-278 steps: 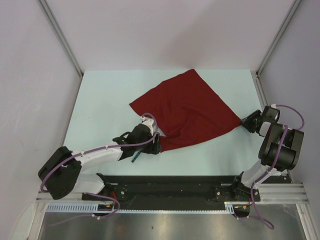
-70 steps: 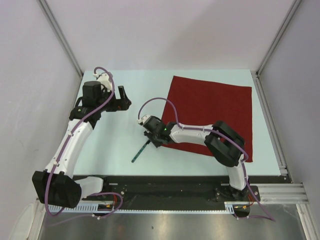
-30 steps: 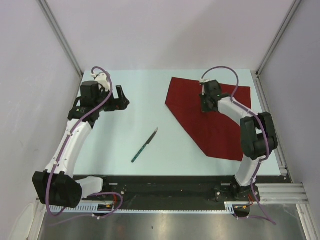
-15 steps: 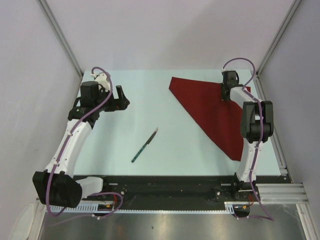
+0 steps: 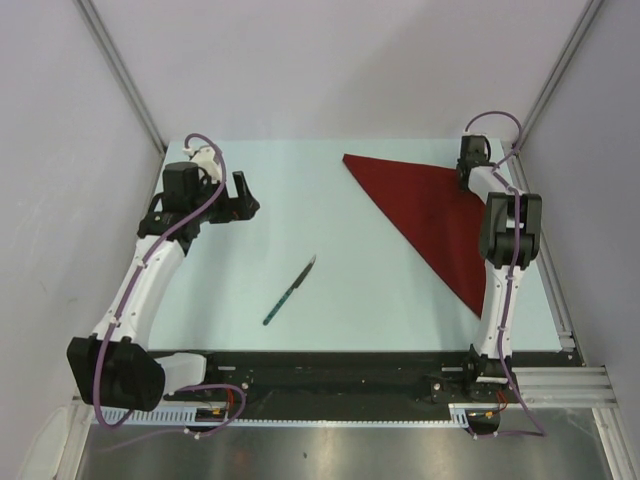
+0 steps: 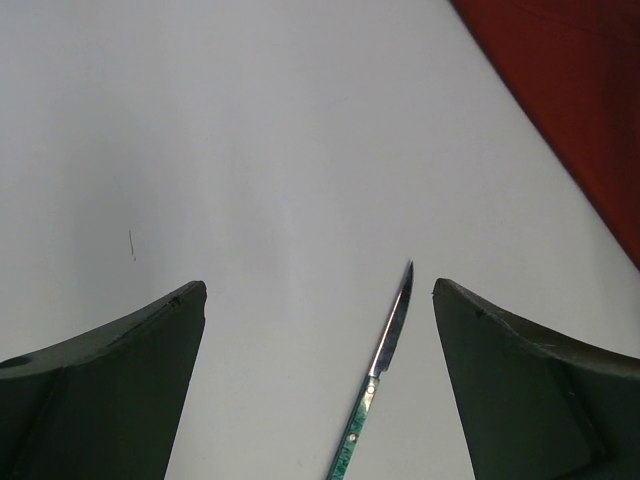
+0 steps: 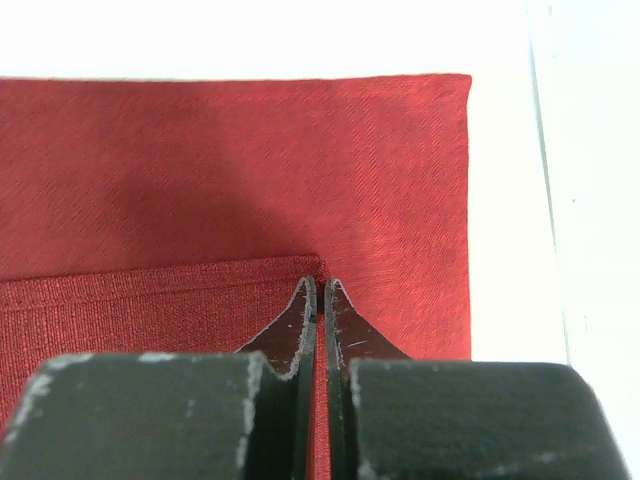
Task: Fold the napkin, place the utensils inside, and roll it up
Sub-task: Fold the napkin
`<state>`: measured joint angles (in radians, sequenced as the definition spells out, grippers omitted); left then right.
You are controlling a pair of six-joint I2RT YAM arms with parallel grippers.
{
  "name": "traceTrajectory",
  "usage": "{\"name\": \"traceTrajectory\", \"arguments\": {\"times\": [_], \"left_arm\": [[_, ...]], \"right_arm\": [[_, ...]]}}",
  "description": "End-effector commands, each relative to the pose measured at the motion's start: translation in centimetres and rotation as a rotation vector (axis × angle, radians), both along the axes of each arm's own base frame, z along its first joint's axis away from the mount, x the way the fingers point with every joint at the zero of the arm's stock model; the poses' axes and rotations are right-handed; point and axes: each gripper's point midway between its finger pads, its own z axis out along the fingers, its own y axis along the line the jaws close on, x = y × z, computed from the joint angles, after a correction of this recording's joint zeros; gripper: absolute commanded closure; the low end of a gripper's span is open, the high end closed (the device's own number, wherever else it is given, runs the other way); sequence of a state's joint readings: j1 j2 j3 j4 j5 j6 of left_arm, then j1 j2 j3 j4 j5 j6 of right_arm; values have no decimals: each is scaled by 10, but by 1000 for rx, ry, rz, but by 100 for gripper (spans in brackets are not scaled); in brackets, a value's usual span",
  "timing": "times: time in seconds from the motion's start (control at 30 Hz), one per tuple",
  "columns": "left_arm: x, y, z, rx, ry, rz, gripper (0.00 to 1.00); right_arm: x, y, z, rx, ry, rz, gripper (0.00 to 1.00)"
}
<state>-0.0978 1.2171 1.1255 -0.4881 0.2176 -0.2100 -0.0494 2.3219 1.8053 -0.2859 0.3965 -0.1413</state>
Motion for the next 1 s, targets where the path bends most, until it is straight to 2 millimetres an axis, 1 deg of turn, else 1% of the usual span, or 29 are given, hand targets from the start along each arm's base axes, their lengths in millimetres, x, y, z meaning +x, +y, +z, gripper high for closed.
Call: {"name": "traceTrajectory", "arguments": {"times": [0.0, 0.07, 0.1, 0.13, 0.17, 0.23, 0.3, 0.33, 0.37, 0.4, 0.47, 0.5, 0.57, 0.6, 0.63, 0.67, 0.77, 0.8, 0.87, 0.97], "left_arm": [[4, 0, 2, -19, -9, -2, 0], [5, 0, 0, -19, -4, -3, 0], [5, 0, 0, -18, -4, -4, 0], [5, 0, 0, -18, -3, -4, 0], [5, 0, -1, -18, -1, -4, 0], [5, 0, -2, -19, 2, -4, 0], [5, 0, -3, -18, 6, -4, 0], [5, 0, -3, -18, 6, -4, 0], [5, 0, -5, -19, 11, -5, 0], [5, 0, -4, -18, 11, -4, 0], [6, 0, -6, -17, 16, -4, 0], [6, 0, -6, -18, 17, -5, 0], [6, -1, -8, -20, 22, -5, 0], [6, 0, -8, -19, 22, -5, 0], [7, 0, -9, -18, 25, -5, 0], [7, 0, -8, -19, 23, -5, 0], [7, 0, -10, -17, 28, -3, 0], [7, 0, -10, -16, 29, -4, 0], [7, 0, -11, -16, 30, -4, 0], [7, -1, -11, -17, 30, -9, 0]], "right_arm": [[21, -20, 30, -48, -88, -56, 100], [24, -24, 28, -53, -89, -62, 100], [29, -27, 36, -58, -111, -68, 100], [30, -29, 37, -61, -112, -71, 100], [31, -31, 33, -65, -107, -74, 100], [37, -33, 37, -70, -121, -72, 100], [40, -36, 33, -81, -117, -76, 100], [45, -38, 39, -87, -131, -76, 100], [46, -40, 40, -93, -129, -80, 100], [47, -40, 31, -97, -109, -77, 100], [52, -44, 36, -108, -122, -88, 100], [52, -46, 31, -111, -113, -90, 100], [55, -50, 32, -111, -123, -100, 100], [55, -52, 27, -109, -113, -102, 100], [56, -53, 25, -106, -115, -108, 100], [57, -56, 28, -105, -123, -114, 100], [58, -60, 20, -104, -118, -126, 100], [60, -62, 22, -103, -127, -129, 100], [61, -63, 18, -97, -130, -140, 100], [65, -66, 21, -81, -151, -146, 100]]}}
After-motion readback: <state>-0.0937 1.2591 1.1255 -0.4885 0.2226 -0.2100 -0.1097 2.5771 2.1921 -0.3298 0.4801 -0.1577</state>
